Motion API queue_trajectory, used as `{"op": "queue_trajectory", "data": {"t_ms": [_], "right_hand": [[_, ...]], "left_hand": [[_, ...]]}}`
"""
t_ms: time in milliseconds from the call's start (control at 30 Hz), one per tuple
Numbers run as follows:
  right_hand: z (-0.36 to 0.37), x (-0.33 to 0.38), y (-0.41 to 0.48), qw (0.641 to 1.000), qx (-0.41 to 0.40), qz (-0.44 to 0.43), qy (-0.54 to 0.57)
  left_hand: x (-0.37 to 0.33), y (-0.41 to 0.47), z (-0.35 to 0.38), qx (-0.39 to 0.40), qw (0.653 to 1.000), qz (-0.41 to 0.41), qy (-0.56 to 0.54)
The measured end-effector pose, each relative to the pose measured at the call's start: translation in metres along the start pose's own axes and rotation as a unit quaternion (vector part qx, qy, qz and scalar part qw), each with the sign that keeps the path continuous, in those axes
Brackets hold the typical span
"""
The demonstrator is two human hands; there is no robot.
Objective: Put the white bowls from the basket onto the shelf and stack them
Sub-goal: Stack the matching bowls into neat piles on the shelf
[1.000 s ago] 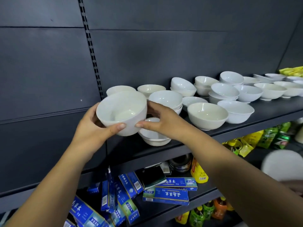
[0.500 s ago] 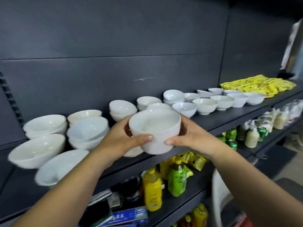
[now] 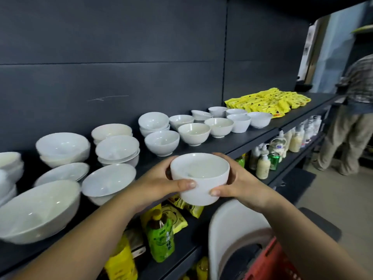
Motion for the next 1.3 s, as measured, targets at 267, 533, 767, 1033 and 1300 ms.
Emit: {"op": "queue_trajectory", "data": {"t_ms": [267,533,767,1033,1300], "right_hand": [[-0.063,0.002,-0.008,0.995,-0.088,-0.017,0.051],[-0.146,0.009,-0.112,0.989,-0.131,-0.019,0.061],[-0.263,0.018,-0.254,0.989,-0.150,0.015,0.004],[-0.361,0.026,-0.317,0.993,-0.107,0.039,-0.045],[-0.451,-0.012,-0.252,0.993,-0.017,0.058,-0.097]], "left_hand": [[-0.010,0.070,0.043,0.048,0.997,0.032,-0.046],[-0.021,0.081,0.167,0.064,0.995,0.047,-0.064],[-0.033,0.086,0.347,0.114,0.989,0.037,-0.086],[-0.055,0.105,0.451,0.112,0.991,0.027,-0.072],[-0.032,0.198,0.462,0.051,0.997,0.058,0.014]]}}
Point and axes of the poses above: each hand's wrist, its own y-axis towards the middle knuckle, its own z-axis out of the palm, x = y × z, the point moved 4 cm from there along y, towards the middle knuckle, and after that the axes turned 1 degree about -z, right-handed, at the moved point
